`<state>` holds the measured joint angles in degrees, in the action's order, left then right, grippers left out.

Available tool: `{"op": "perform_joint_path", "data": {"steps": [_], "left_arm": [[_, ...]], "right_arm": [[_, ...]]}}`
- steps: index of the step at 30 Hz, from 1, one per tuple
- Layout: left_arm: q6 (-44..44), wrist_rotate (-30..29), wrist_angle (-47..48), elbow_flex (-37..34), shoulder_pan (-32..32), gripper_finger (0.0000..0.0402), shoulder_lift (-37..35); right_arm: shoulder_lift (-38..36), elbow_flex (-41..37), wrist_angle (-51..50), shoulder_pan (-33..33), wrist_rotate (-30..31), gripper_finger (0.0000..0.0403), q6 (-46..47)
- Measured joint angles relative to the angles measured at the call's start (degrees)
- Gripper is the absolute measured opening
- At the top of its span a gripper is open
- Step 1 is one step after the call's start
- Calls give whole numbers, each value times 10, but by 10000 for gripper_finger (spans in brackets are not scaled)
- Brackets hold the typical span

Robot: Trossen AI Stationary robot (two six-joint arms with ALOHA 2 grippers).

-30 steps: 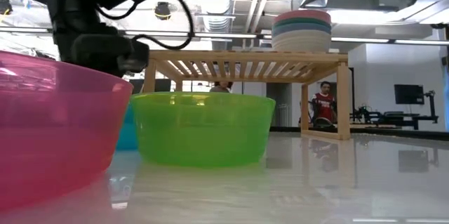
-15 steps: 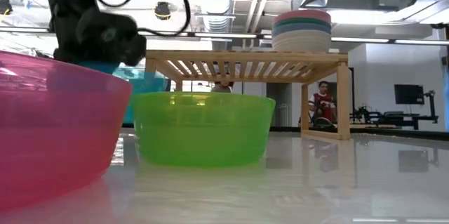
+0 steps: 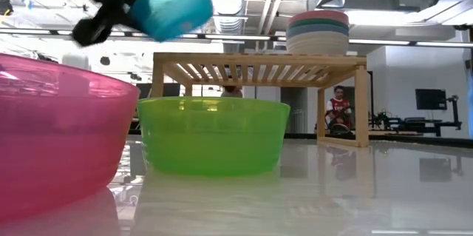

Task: Place and stack bowls onto a shelf
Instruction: Put the light blue bowl on the shelf

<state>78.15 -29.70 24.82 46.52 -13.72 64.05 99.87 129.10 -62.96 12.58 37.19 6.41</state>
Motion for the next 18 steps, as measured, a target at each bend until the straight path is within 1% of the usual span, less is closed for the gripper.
{"op": "perform_joint_path", "data": {"steps": [3, 6, 10, 12, 15, 18], "left_arm": [[-44, -57, 3, 40, 0, 0, -5], [-98, -97, 27, 88, 0, 0, -1], [-182, -161, 91, 155, 0, 0, 10], [-218, -204, 122, 183, 0, 0, 12], [-264, -269, 172, 208, 6, 0, 14], [-311, -321, 180, 219, 22, 0, 17]], "right_arm": [[41, -1, 50, 0, 2, 187, -52], [73, -1, 107, 0, 6, 187, -83], [94, 0, 139, -1, 46, 187, -80], [97, -1, 132, -3, 64, 187, -80], [100, 0, 162, -10, 67, 187, -80], [98, 0, 196, -11, 67, 187, -80]]}}
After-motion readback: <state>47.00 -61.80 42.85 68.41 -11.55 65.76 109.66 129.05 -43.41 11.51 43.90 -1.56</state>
